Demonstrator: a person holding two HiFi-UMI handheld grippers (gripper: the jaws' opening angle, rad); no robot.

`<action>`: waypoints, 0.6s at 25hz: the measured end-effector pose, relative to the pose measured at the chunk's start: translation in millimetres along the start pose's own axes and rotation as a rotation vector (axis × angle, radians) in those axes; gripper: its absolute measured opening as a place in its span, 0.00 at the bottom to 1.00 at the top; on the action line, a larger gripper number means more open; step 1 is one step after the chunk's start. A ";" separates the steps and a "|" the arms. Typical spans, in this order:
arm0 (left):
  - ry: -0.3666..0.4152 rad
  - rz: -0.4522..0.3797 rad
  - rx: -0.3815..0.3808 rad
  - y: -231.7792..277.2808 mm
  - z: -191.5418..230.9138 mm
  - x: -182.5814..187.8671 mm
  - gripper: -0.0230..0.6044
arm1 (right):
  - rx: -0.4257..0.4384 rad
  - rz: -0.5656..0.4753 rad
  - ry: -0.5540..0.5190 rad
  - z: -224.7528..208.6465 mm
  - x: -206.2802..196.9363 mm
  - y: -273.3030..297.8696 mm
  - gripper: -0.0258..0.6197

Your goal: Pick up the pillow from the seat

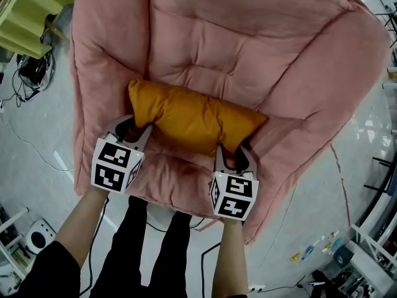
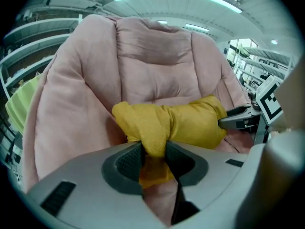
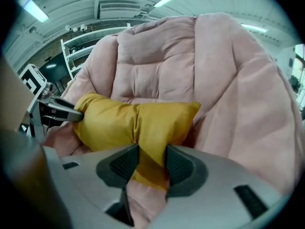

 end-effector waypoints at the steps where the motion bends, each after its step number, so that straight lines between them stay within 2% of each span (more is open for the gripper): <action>1: 0.004 -0.005 0.001 -2.1 -1.3 1.8 0.27 | -0.003 -0.005 0.001 -0.6 1.0 -2.7 0.34; 7: 0.035 -0.047 0.013 -18.8 -8.4 17.4 0.27 | -0.017 -0.040 0.006 -3.2 9.5 -21.5 0.34; 15: 0.025 -0.094 0.031 -50.8 -6.0 32.4 0.27 | -0.022 -0.097 -0.017 6.2 34.5 -49.7 0.34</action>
Point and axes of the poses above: the fingertips, and each gripper's own axes: y forward along the fingers, z to its left, x out of its top, the point moved 2 cm from there along -y, backward along the fingers, and after that the axes turned 4 degrees about -z, right-handed, at the moved point
